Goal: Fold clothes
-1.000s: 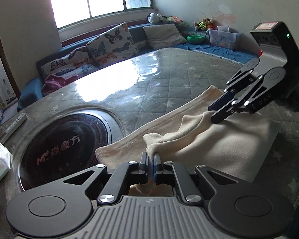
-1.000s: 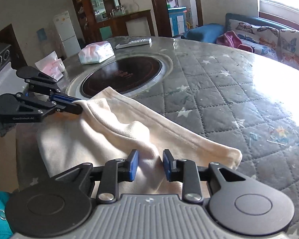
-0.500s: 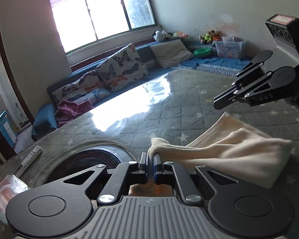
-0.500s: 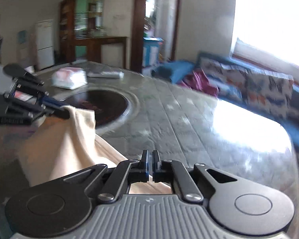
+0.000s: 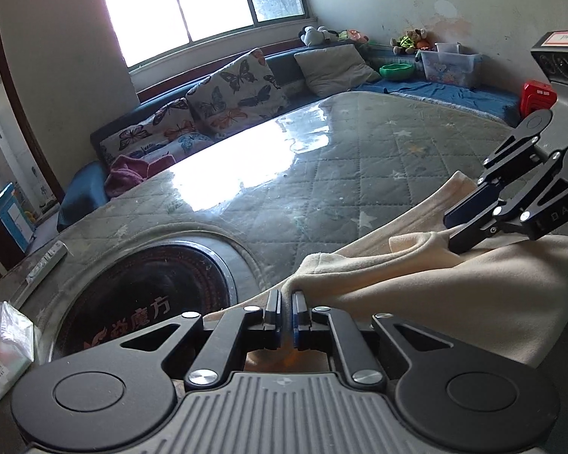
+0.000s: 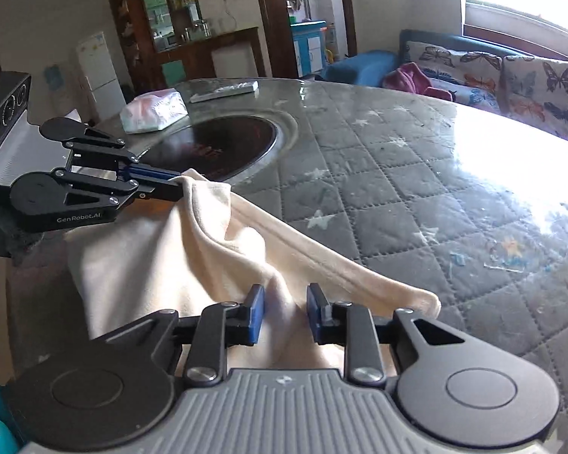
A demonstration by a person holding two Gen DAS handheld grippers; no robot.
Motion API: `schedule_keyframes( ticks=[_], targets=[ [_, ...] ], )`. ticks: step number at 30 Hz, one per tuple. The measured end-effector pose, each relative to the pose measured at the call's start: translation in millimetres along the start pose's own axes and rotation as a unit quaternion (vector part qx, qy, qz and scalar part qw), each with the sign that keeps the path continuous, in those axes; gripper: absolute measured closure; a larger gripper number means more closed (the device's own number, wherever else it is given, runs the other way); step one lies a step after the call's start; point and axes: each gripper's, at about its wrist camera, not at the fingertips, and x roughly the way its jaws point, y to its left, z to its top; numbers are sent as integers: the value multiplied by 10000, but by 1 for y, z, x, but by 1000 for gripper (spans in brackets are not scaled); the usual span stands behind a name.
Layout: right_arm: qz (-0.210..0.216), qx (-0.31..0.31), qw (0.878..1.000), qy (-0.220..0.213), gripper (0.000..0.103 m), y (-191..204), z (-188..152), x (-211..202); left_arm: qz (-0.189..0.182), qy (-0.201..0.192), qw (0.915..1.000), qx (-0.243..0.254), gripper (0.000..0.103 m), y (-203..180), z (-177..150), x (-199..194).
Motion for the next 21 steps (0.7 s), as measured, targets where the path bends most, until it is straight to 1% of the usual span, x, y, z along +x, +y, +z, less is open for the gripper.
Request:
schedule_keyframes(
  ticks=[1,2,3,4,7,9,12,13,14,15,16,17,18,19,21],
  targets=[
    [7,-10,10000,9,87,1,0,0,15,-31,10000,12,97,0,1,-2],
    [-4,-83,10000,-15,98,5,1,-1,37,-80,10000,15,97,1,3,-4],
    [-31,-165,9998,-45,99,8,2,-3,65,-140,9999,16,97,2,6,-7],
    [-201,-317,9992,-147,99,13,4,-8,100,-215,9997,8,97,3,9,-10],
    [-594,-343,9957,-626,99,16,18,-31,216,-441,9988,-29,97,6,17,-16],
    [-1037,-478,9897,-868,99,17,25,-37,330,-440,9985,-45,97,5,21,-7],
    [-1321,-254,9884,-699,99,10,24,-18,361,-172,9989,-239,94,4,22,21],
    [-1348,-132,9891,-574,99,5,21,-7,361,-72,9988,-309,93,4,22,29],
    [-1416,-70,9887,-482,98,2,18,3,390,24,9986,-359,92,3,21,37],
    [-1448,41,9885,-438,93,-2,14,9,411,87,9983,-410,90,2,21,43],
    [-1478,148,9881,-401,90,-6,11,15,409,115,9980,-458,87,3,20,46],
    [-1485,213,9877,-429,87,-7,10,14,431,140,9978,-488,85,4,19,47],
    [-1491,273,9874,-458,86,-9,8,13,489,157,9974,-497,77,6,19,47],
    [-1481,285,9873,-498,86,-9,8,9,534,142,9972,-503,75,8,19,46],
    [-1387,289,9879,-622,86,-7,12,-1,595,110,9964,-600,74,15,20,43]
  ],
)
